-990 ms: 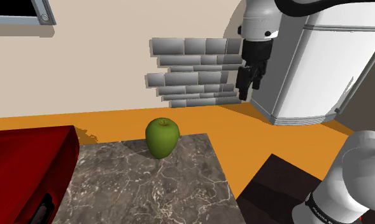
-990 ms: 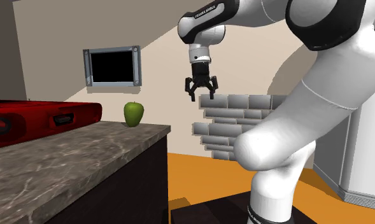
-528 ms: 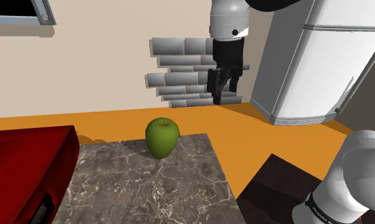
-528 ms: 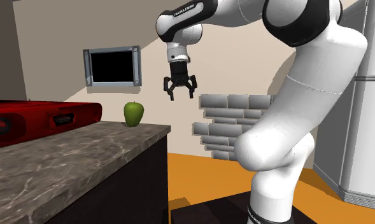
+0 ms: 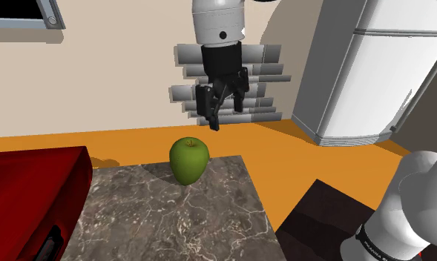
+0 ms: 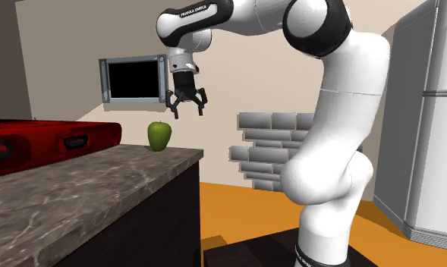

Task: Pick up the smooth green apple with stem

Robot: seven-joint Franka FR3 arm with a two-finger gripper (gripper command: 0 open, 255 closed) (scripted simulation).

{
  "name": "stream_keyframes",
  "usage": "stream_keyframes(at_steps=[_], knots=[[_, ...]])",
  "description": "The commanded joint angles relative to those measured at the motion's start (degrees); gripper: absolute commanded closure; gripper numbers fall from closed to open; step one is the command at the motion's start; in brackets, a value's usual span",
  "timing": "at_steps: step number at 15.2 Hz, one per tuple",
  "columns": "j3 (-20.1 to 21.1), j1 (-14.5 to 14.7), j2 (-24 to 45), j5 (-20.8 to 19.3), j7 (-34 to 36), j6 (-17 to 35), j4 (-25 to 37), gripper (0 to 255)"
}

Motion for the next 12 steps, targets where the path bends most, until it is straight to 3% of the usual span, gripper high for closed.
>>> stream_keyframes(at_steps=[1,8,12], knots=[[2.1,1.0,4.7,-1.3,2.9,-0.9,5.0,0],[7.1,7.5,22.3,-8.4,11.8,-7.0,25.4,0],[6.8,7.0,21.1,-7.8,11.5,-3.4,20.7,0]])
